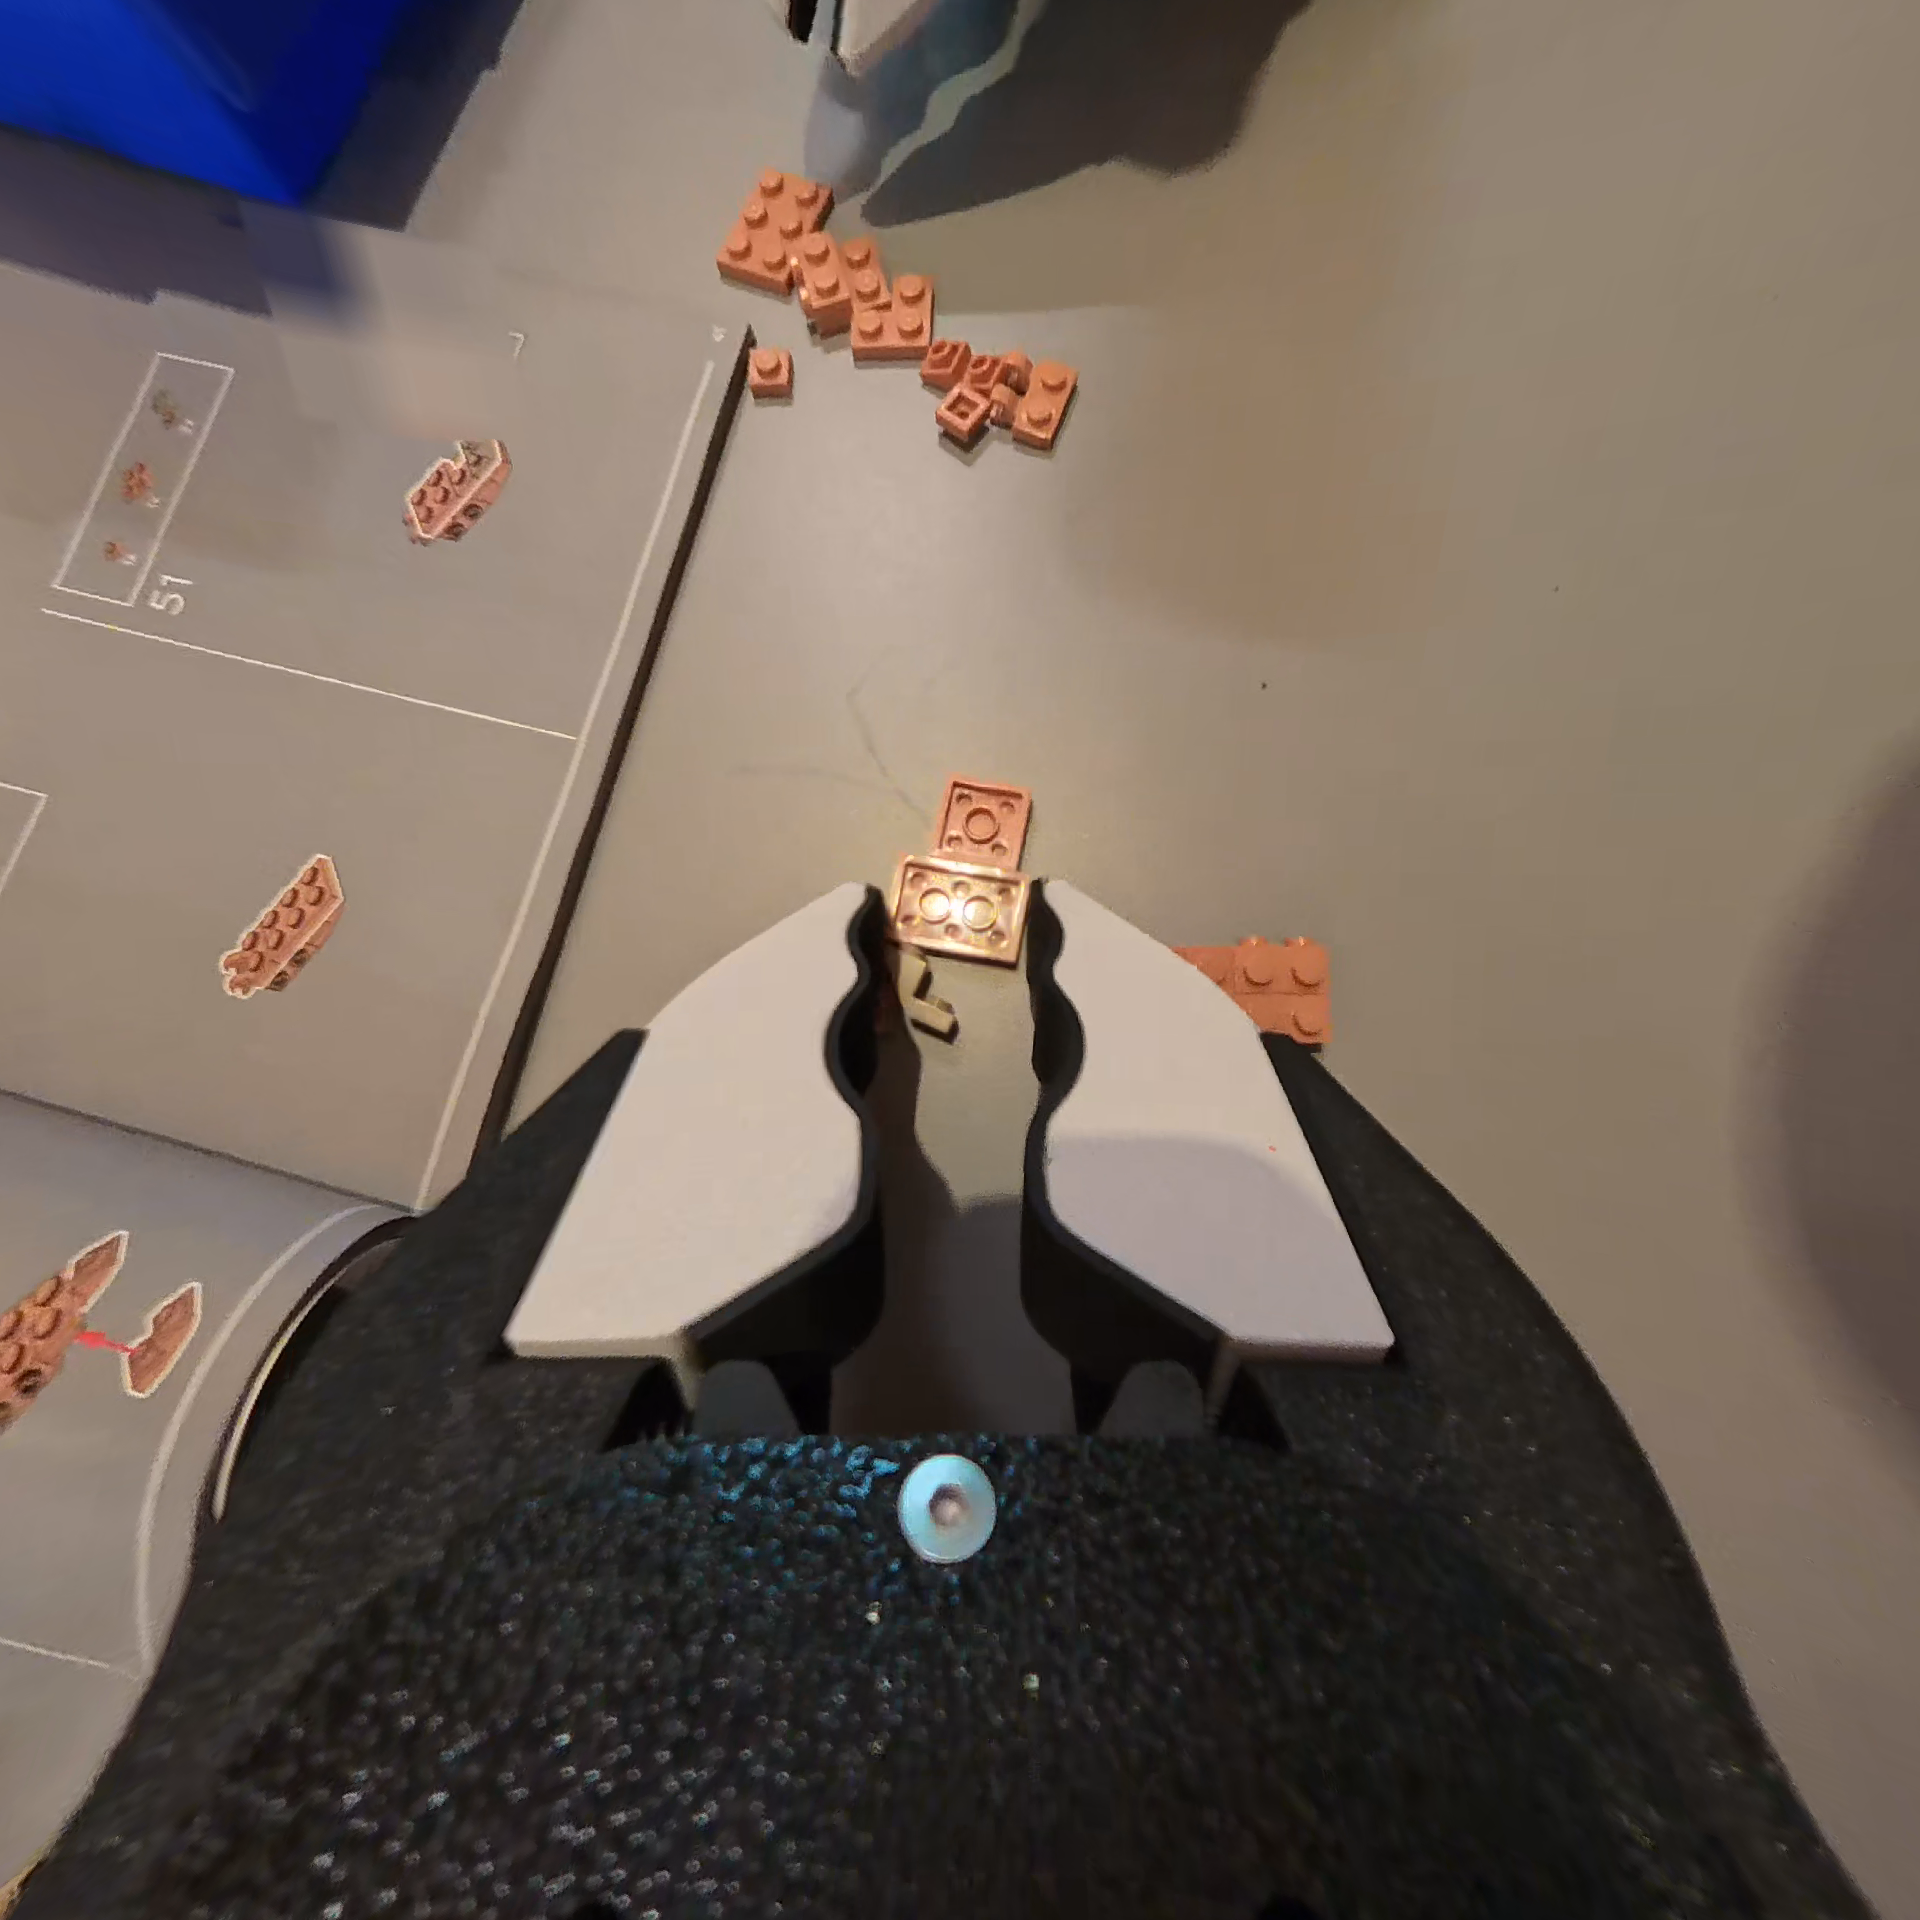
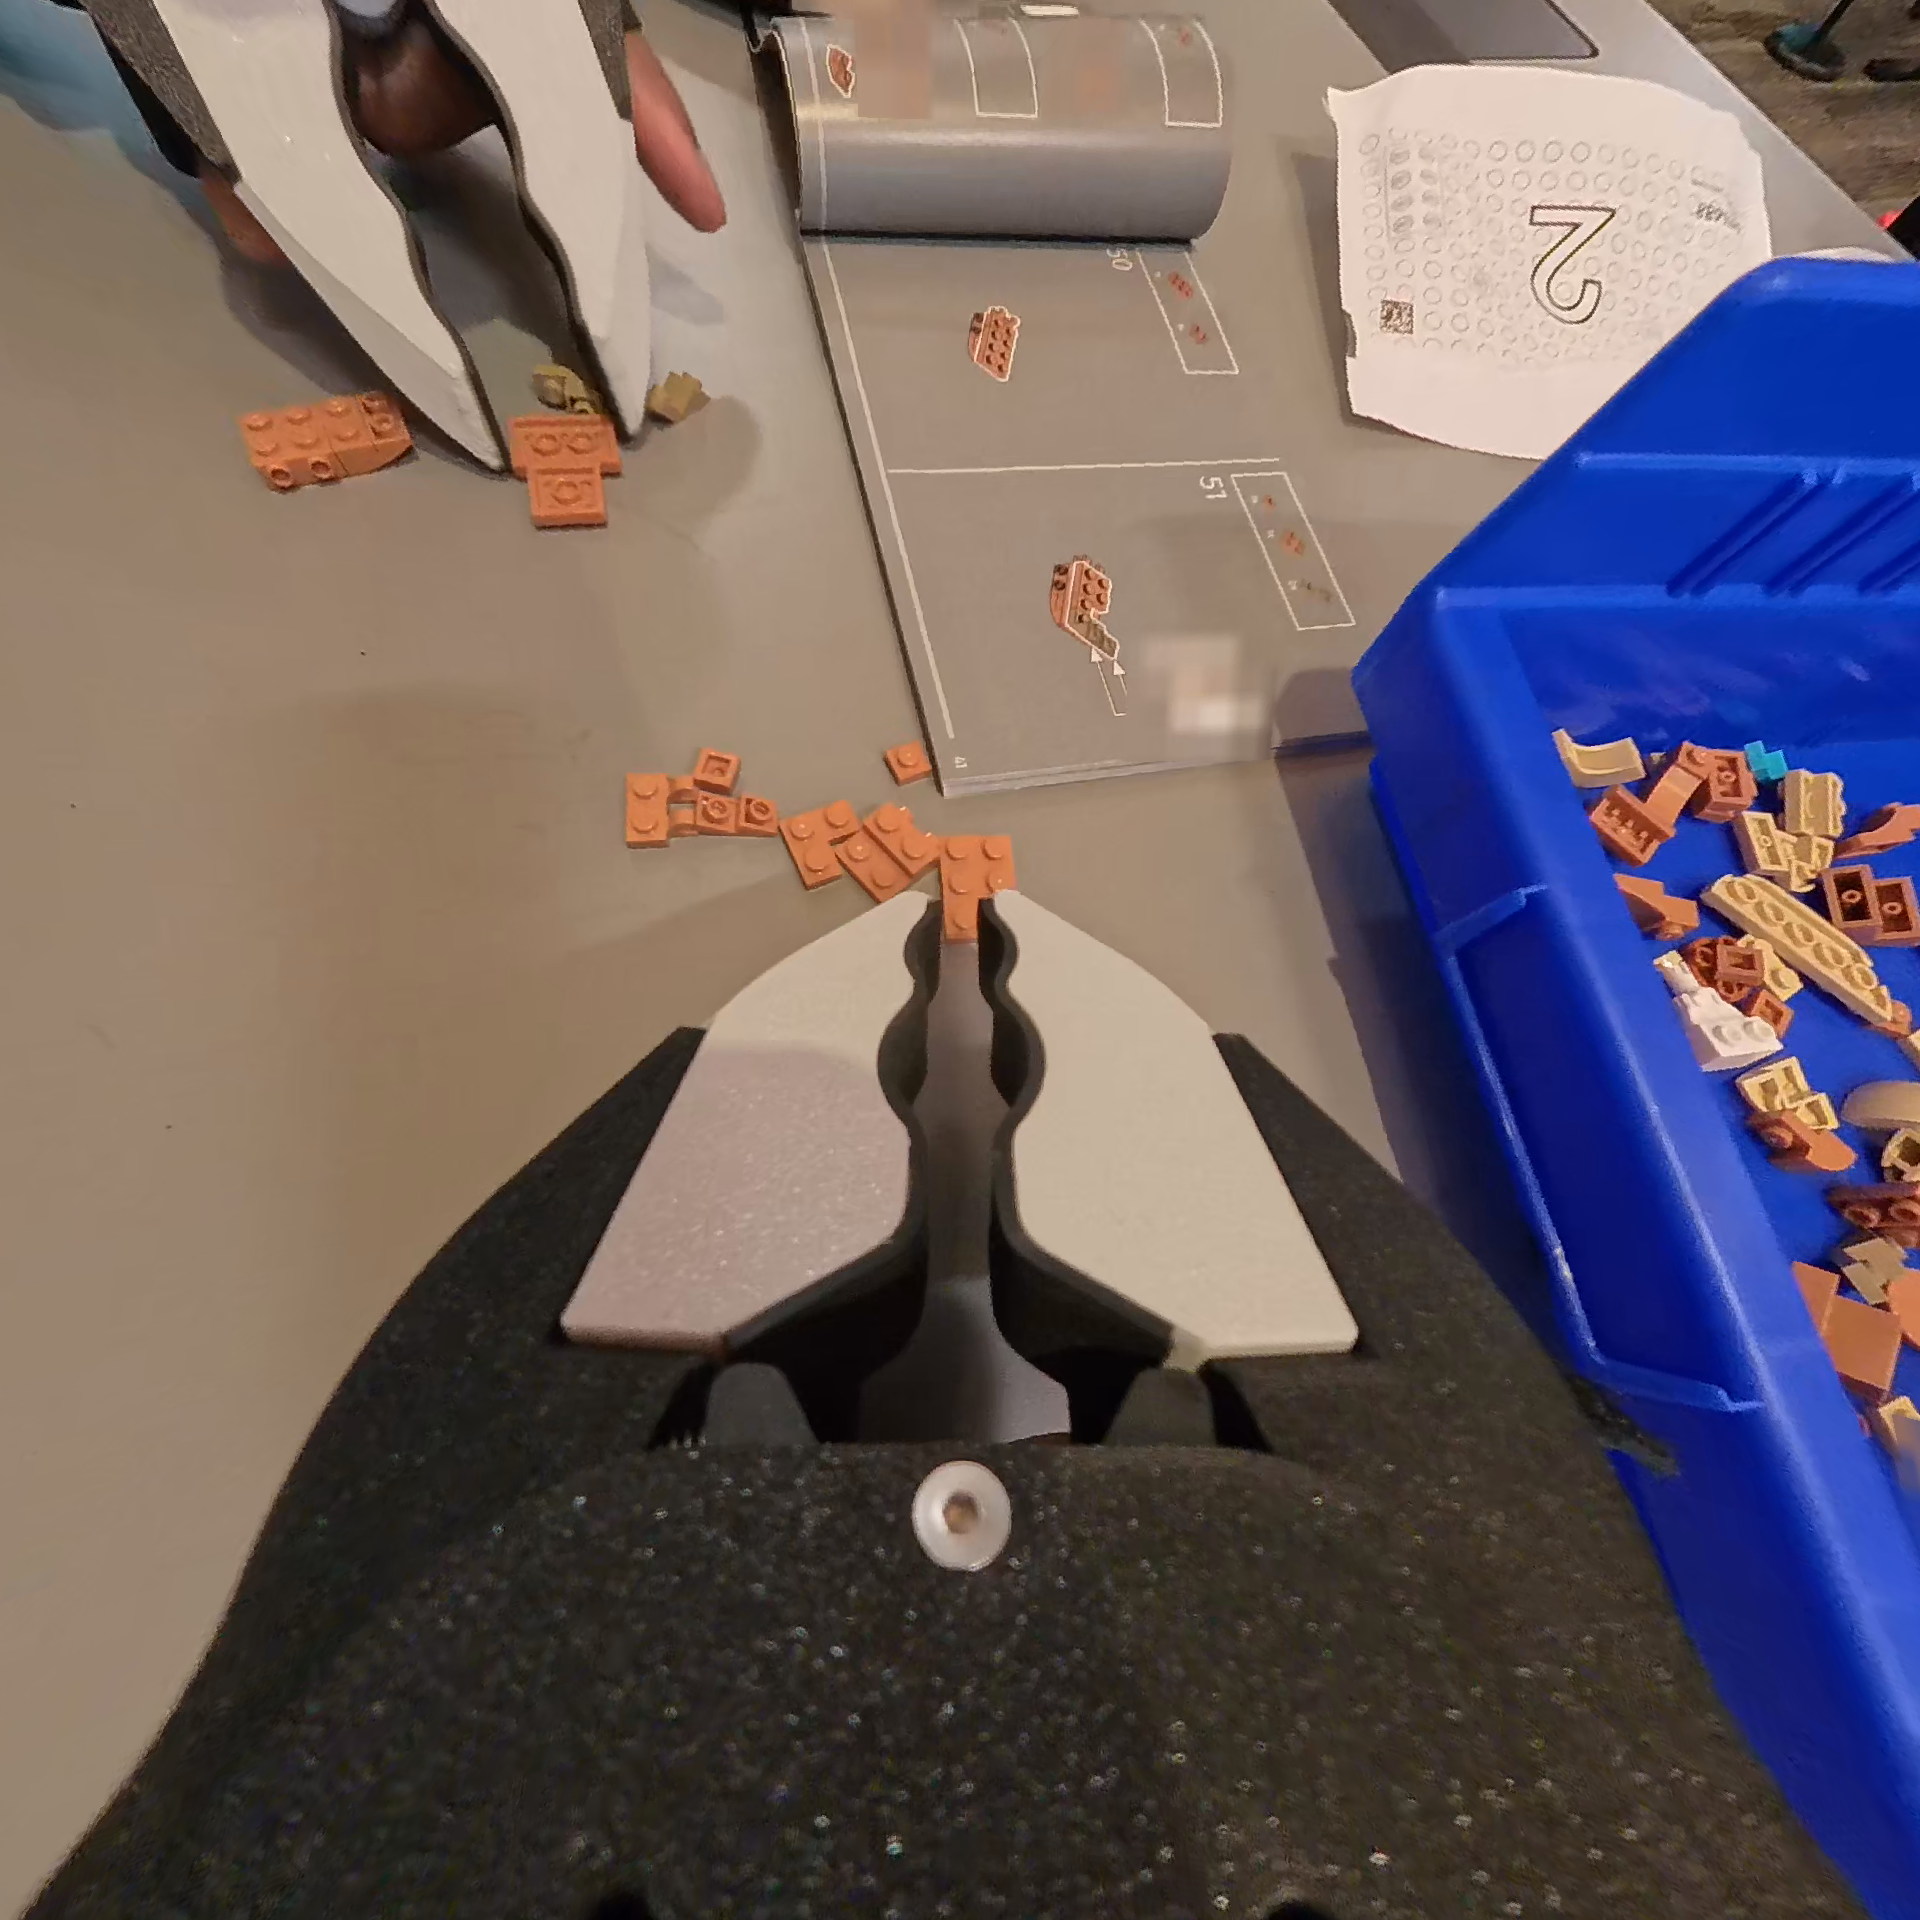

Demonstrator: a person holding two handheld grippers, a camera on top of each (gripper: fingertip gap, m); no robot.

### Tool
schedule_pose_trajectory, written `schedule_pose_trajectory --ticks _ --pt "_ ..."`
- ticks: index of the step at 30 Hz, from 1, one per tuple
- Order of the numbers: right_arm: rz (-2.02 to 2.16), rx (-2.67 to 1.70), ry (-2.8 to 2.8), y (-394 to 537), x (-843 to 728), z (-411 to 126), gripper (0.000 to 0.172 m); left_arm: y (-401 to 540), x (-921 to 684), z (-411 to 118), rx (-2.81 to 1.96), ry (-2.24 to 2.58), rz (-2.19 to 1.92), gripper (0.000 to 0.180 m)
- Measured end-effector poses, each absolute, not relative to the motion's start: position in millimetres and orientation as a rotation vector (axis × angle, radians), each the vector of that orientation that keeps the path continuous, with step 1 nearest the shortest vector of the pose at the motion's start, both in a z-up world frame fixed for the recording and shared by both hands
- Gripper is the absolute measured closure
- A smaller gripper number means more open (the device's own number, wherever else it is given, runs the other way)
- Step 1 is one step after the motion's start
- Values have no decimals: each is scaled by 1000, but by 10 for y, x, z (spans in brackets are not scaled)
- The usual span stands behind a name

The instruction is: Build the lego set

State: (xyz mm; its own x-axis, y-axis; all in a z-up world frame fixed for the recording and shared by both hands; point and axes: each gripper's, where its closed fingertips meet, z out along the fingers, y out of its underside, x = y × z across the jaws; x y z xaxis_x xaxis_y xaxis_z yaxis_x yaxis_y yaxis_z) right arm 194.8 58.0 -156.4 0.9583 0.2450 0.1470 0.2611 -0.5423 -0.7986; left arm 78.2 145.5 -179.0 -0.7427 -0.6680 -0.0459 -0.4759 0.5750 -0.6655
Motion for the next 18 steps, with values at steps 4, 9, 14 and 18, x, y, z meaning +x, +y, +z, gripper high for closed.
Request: schedule_pose_trajectory --ticks 4,9,14,18 --pt "-32 -2169 -362 580 1943 -1570 165 1438 774 -1796 -944 2515 -953 156" --pt "-36 -2160 -355 579 1951 -1556 164 1450 786 -1753 -946 2471 -970 156" --pt "-42 -2096 -348 590 1936 -1468 163 1466 802 -1556 -994 2361 -1113 156" --pt "-6 -1893 -373 654 1755 -1196 162 1473 810 -1296 -1116 2186 -1372 156"
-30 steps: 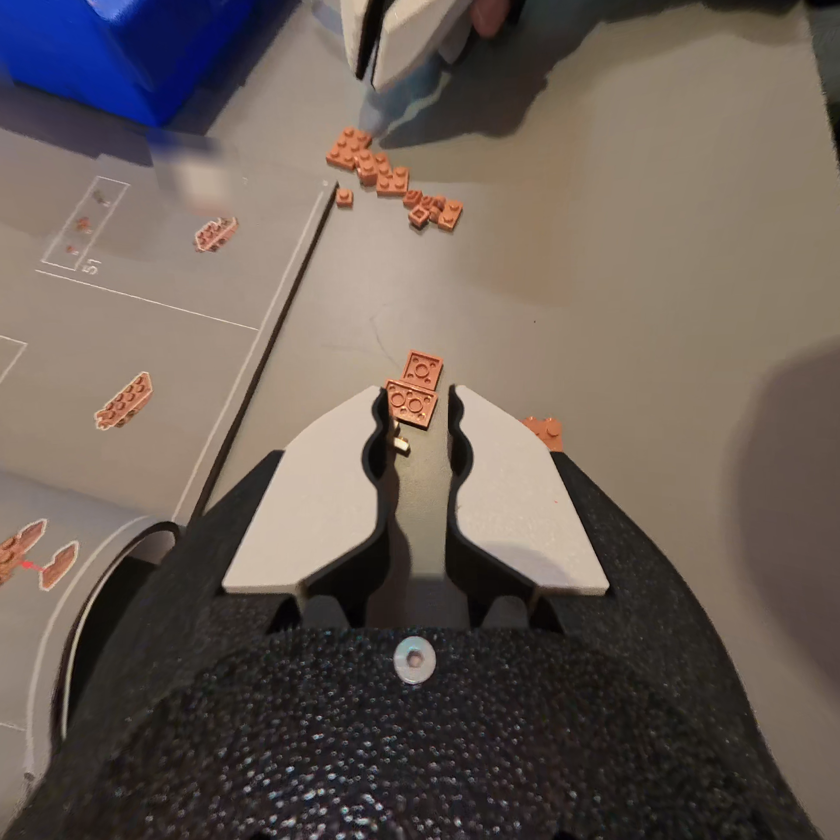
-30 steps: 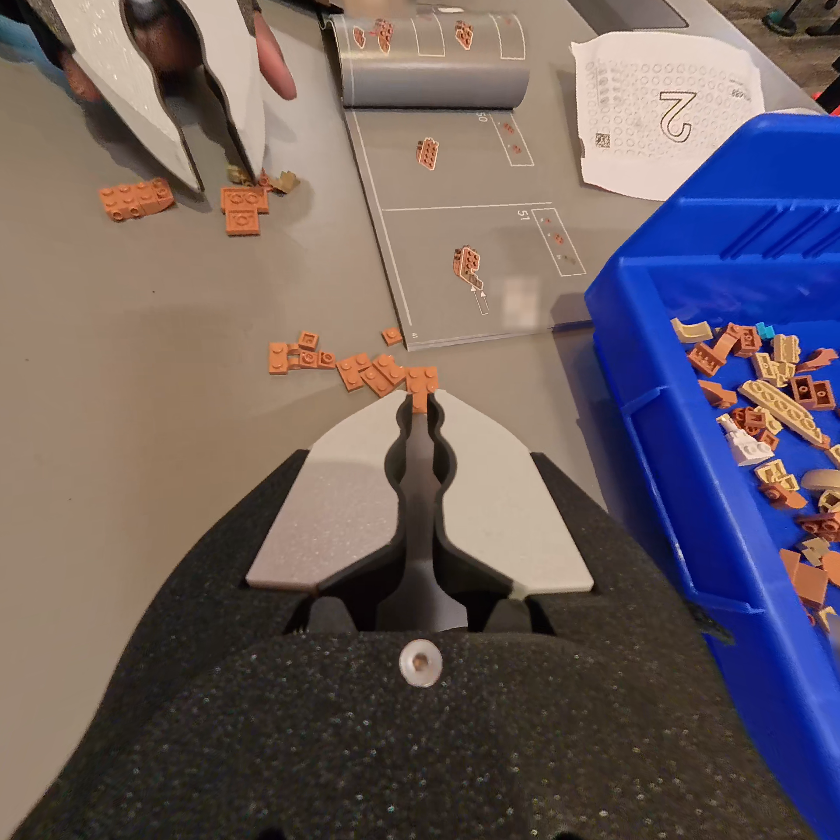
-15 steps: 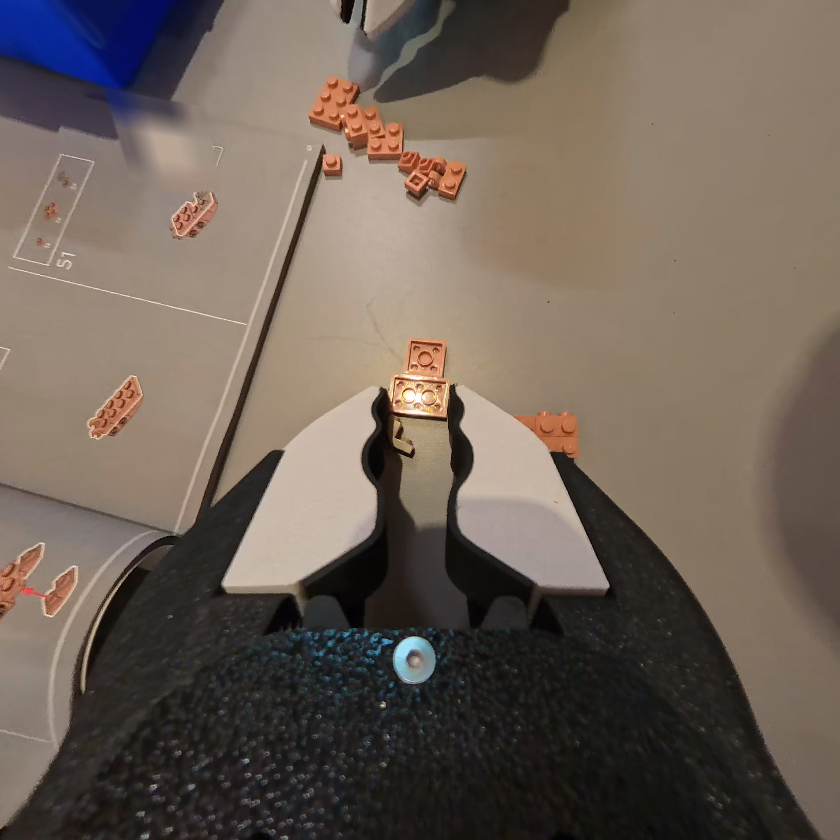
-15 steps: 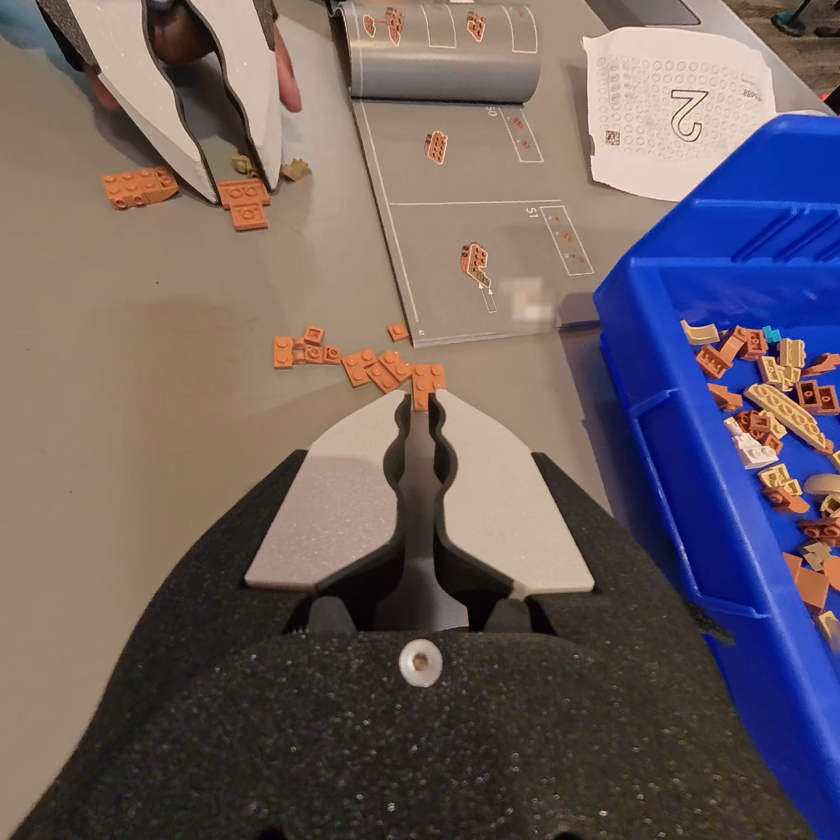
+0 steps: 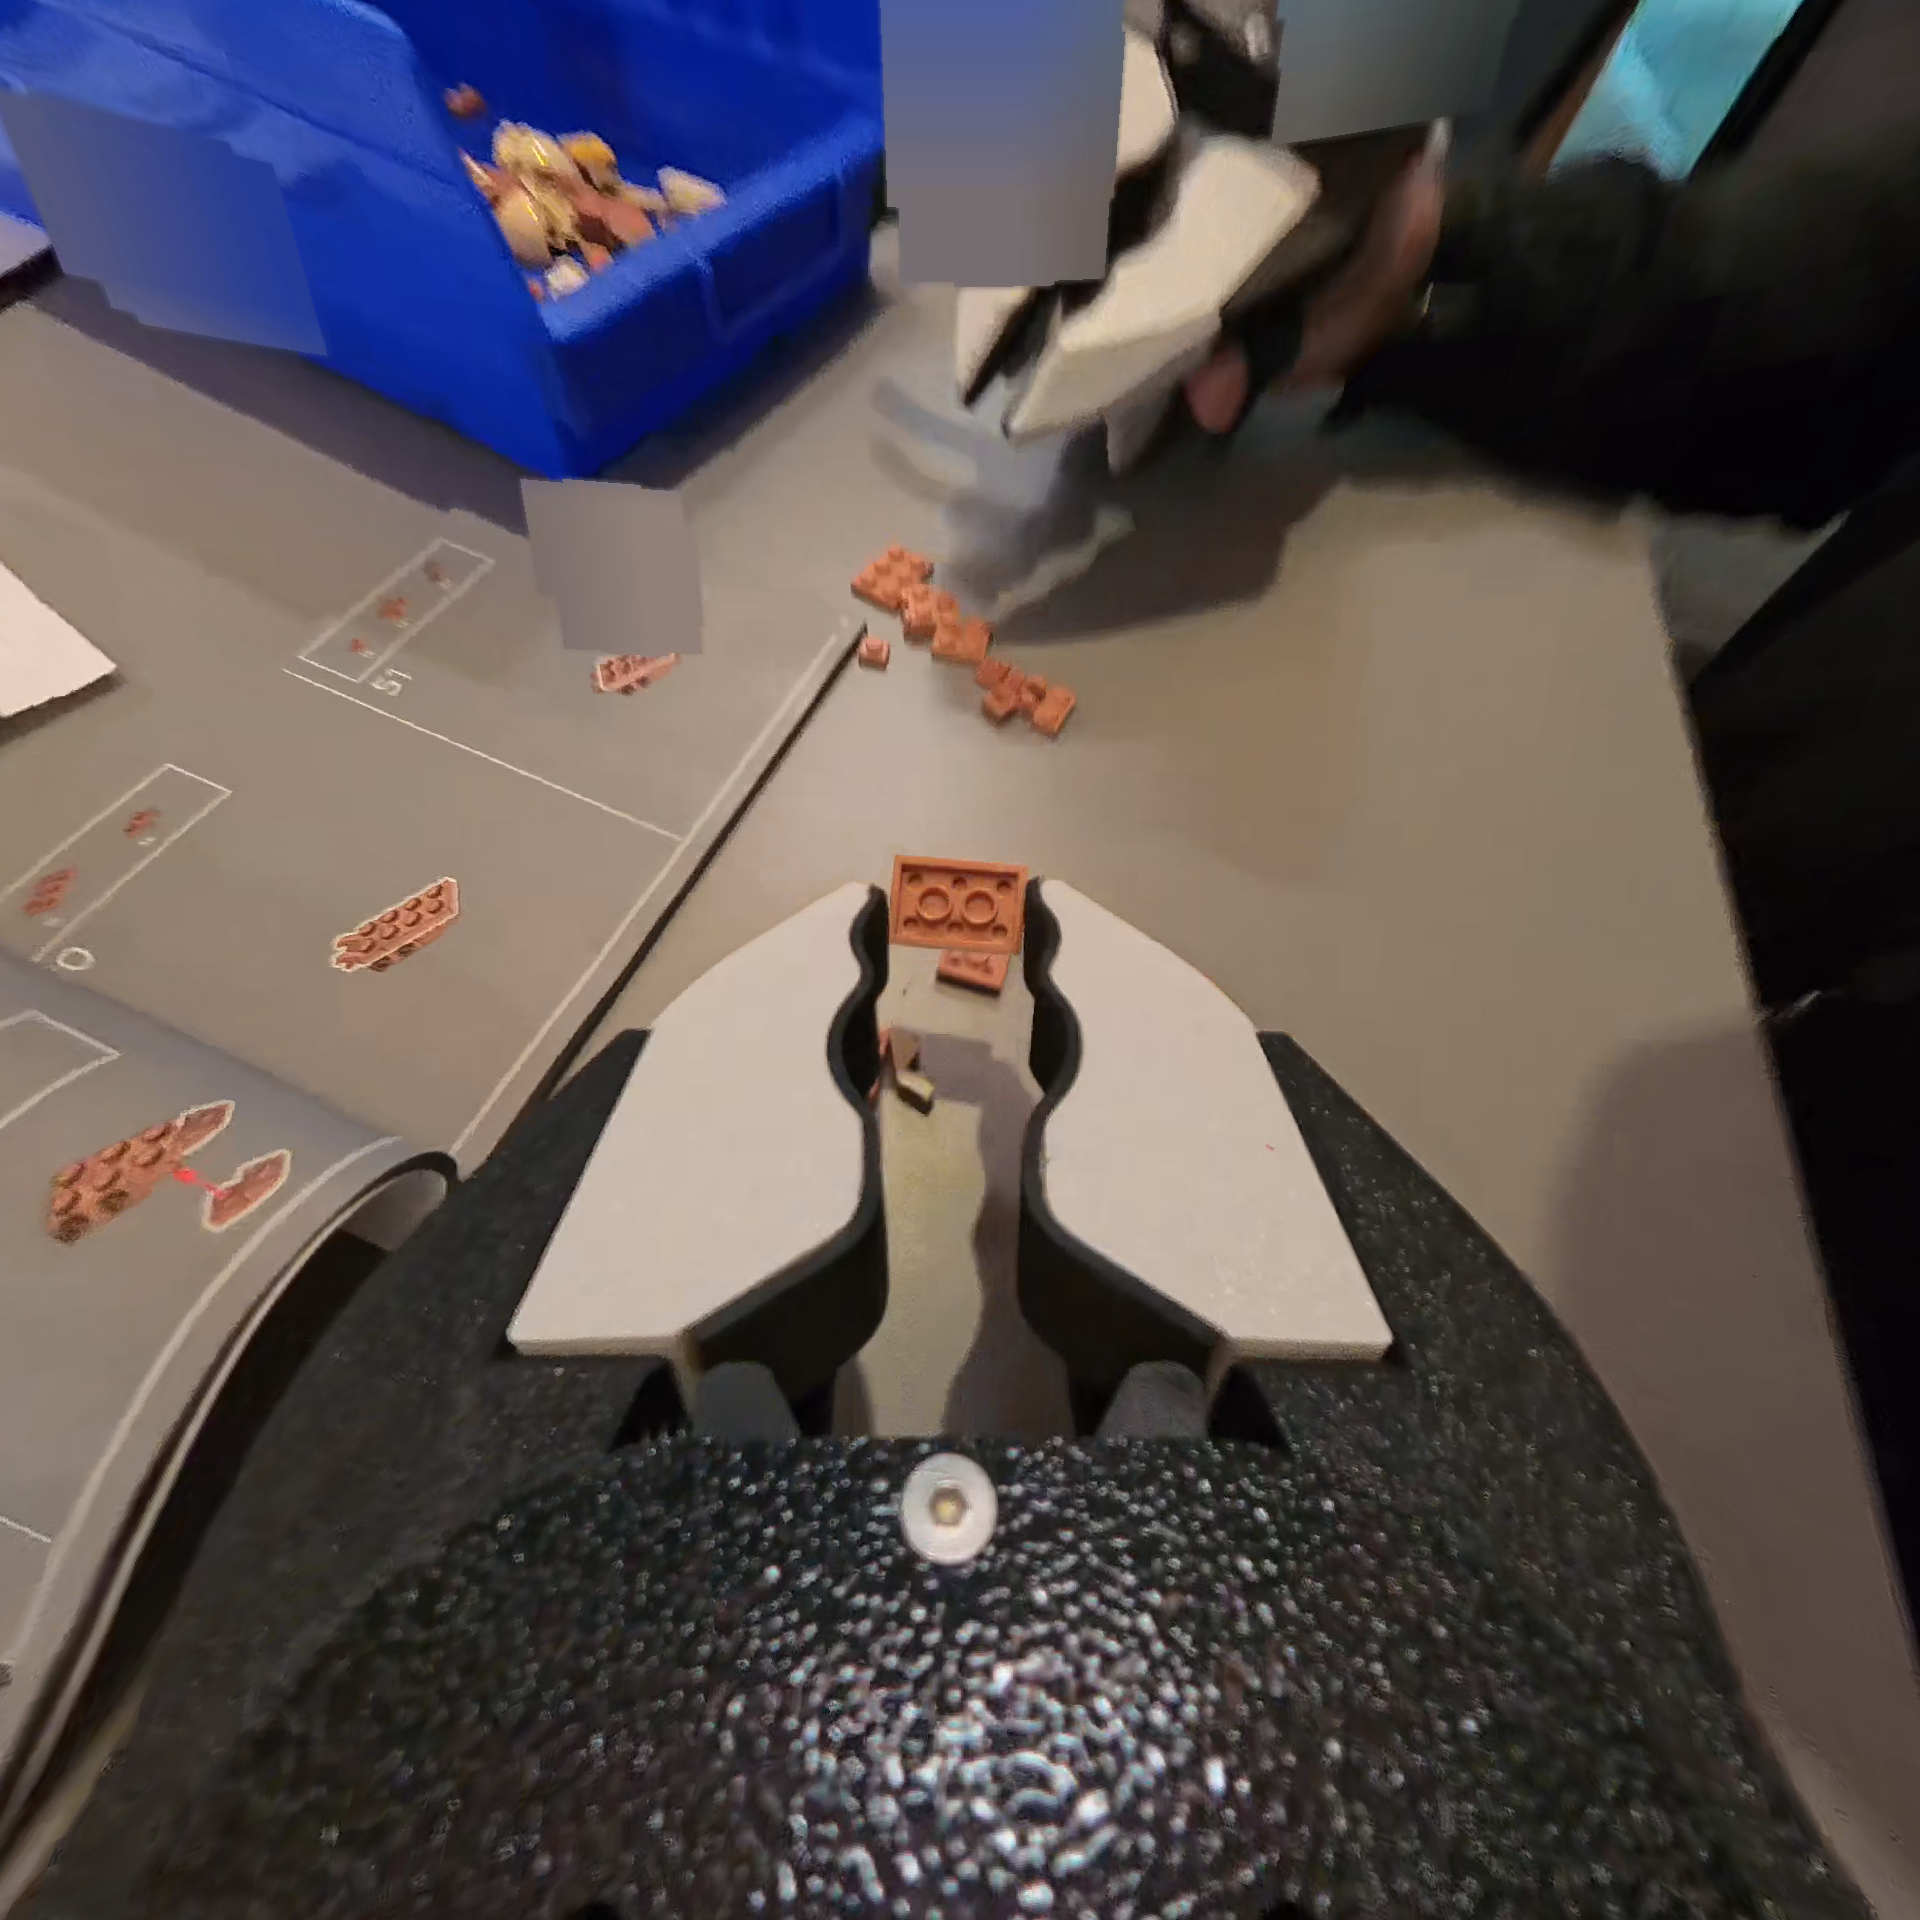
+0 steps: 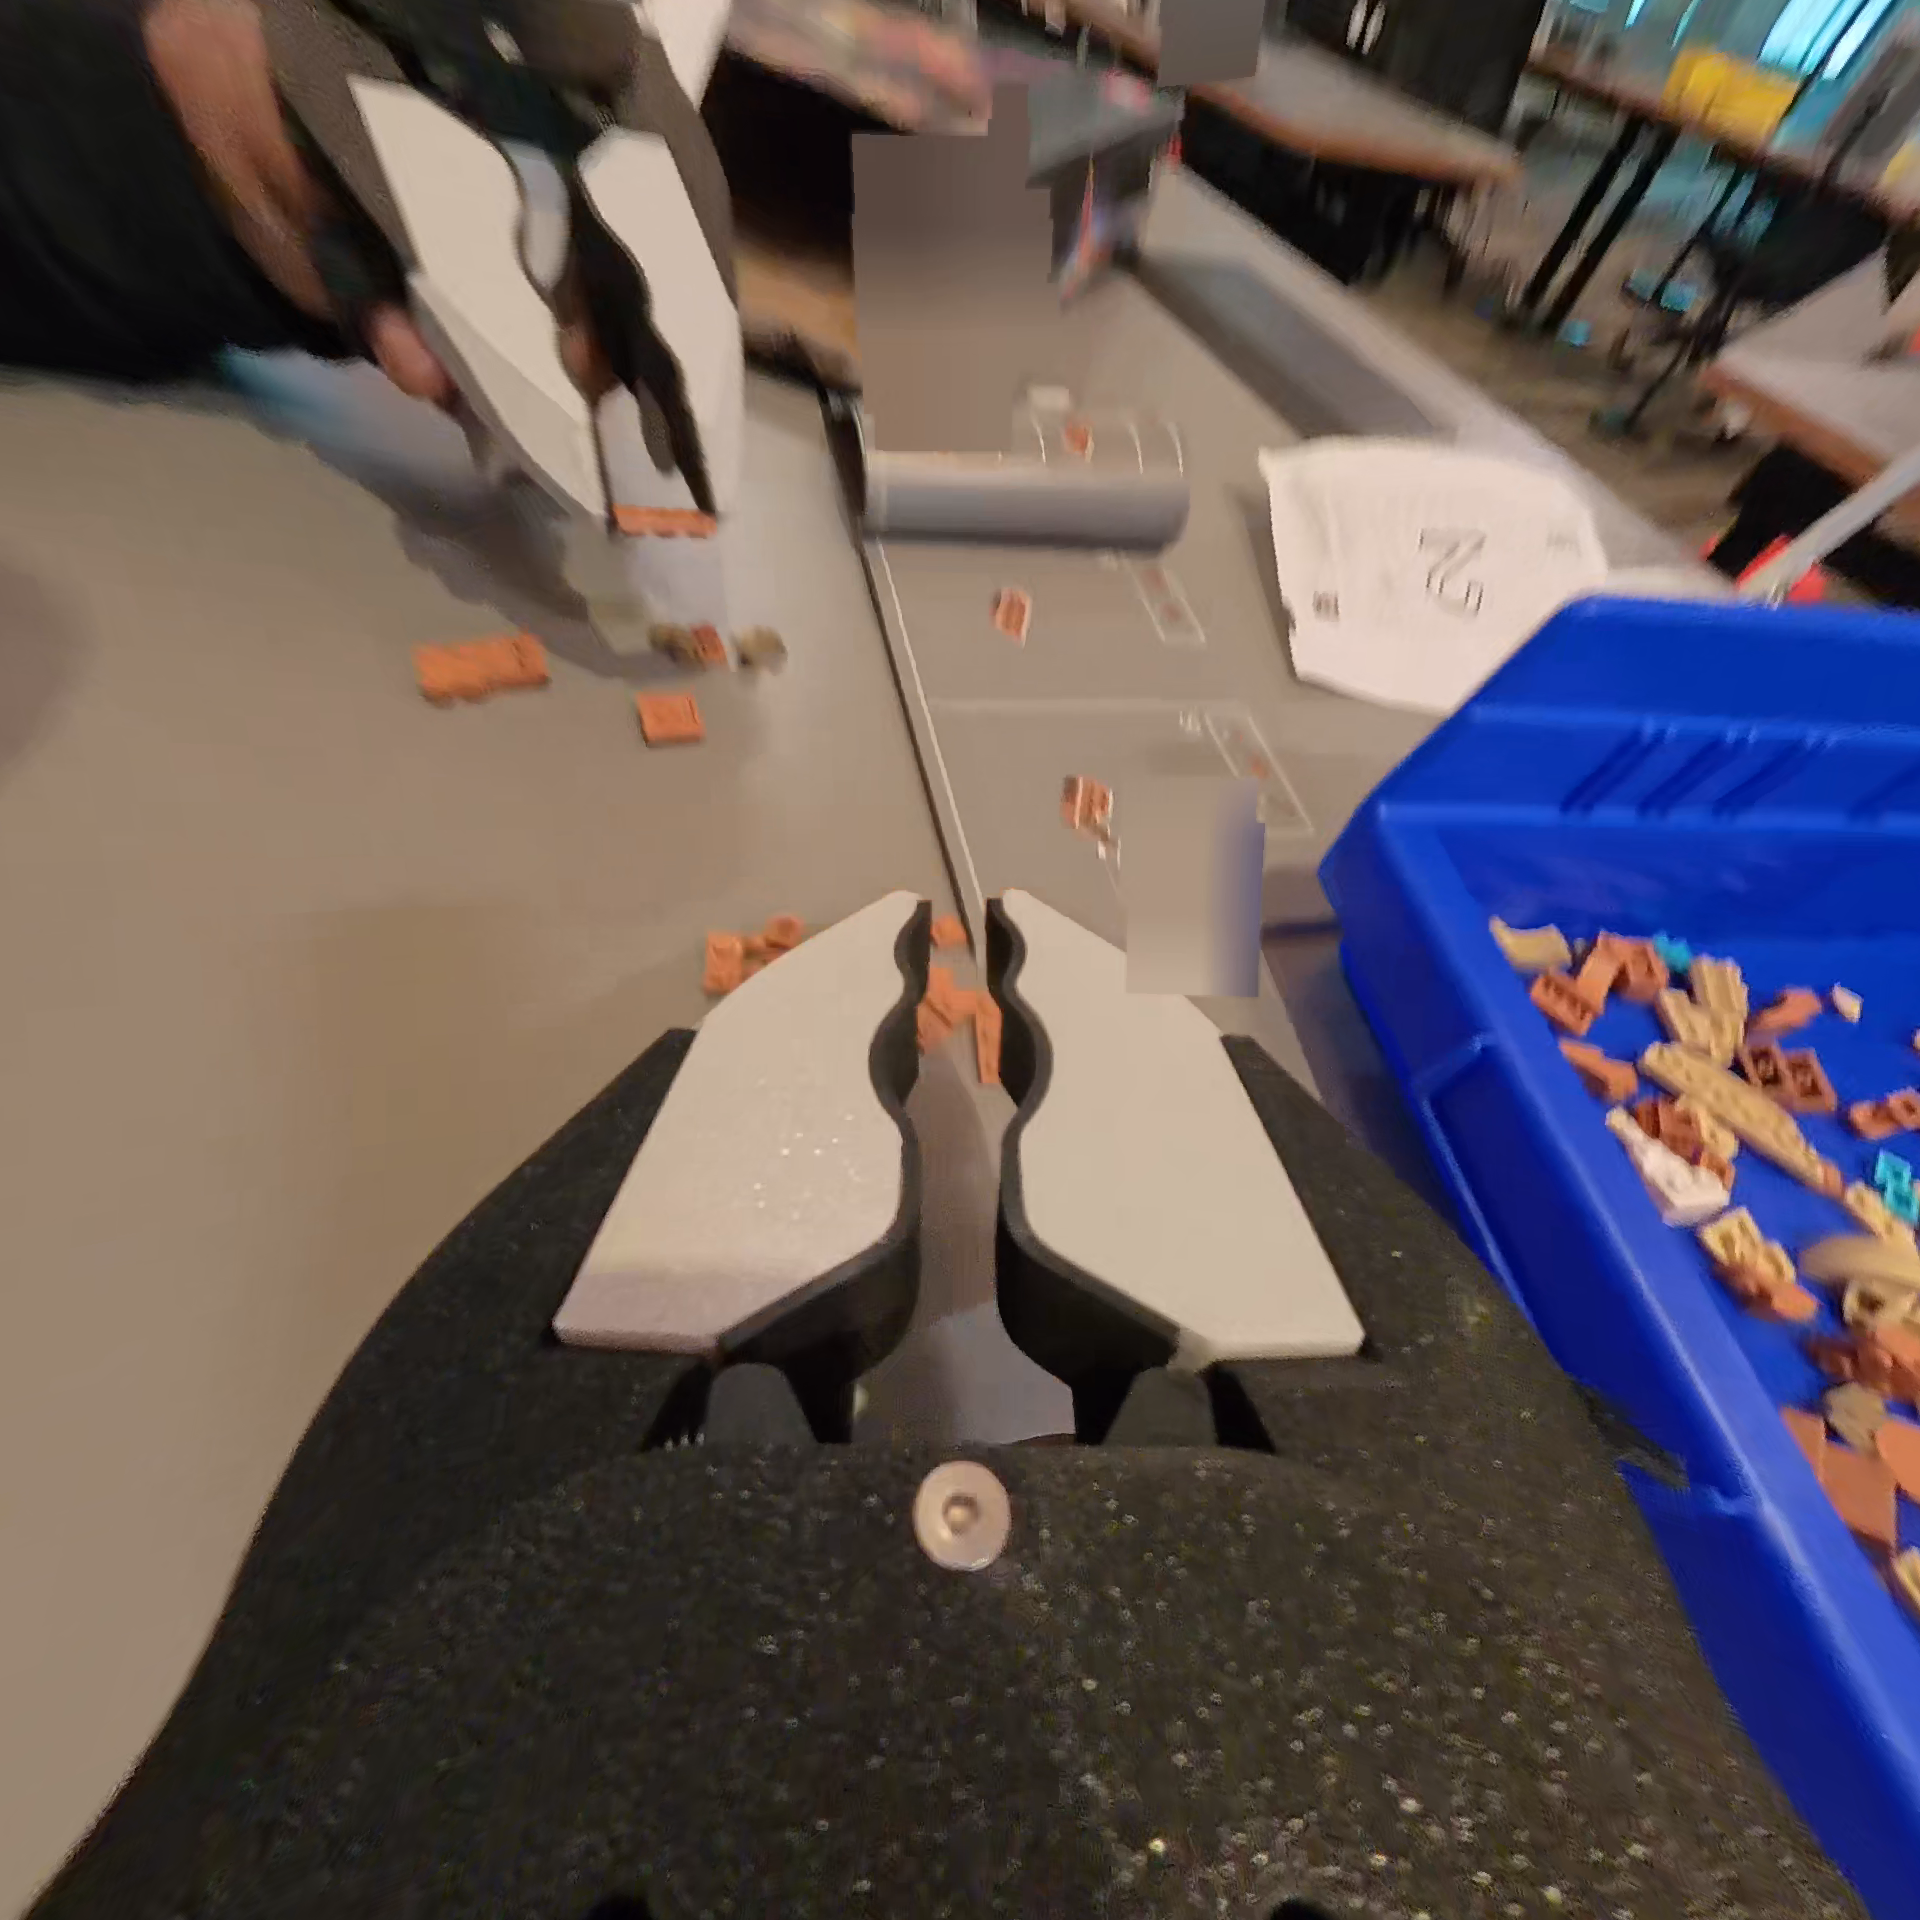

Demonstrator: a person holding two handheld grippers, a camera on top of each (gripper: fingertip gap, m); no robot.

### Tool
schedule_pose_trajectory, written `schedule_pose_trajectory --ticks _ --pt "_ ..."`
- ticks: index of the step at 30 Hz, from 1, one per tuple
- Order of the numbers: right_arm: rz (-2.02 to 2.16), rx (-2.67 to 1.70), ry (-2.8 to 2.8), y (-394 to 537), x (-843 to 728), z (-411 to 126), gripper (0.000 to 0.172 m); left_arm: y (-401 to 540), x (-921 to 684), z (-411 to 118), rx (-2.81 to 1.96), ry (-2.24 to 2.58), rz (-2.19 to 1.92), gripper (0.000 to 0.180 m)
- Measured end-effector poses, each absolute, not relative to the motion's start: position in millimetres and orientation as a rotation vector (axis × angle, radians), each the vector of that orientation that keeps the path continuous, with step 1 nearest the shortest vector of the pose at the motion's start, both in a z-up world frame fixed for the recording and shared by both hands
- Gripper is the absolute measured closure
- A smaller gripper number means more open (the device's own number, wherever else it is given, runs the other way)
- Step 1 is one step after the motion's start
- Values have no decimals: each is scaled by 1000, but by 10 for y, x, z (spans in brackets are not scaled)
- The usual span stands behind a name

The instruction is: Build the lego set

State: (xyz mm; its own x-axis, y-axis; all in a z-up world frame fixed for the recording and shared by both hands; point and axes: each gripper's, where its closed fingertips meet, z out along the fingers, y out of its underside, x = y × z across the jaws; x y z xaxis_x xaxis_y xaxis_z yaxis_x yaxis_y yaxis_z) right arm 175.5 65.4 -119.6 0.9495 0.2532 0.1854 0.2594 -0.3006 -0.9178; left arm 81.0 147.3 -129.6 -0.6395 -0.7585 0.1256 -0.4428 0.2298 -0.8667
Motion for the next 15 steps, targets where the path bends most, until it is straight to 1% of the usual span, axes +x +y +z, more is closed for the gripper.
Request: schedule_pose_trajectory --ticks 9,15 --pt "-78 -1627 -524 803 1280 -884 160 1414 785 -936 -1373 1780 -1888 157" --pt "-98 -1558 -587 1003 1004 -824 160 1314 758 -852 -1419 1657 -2056 157"
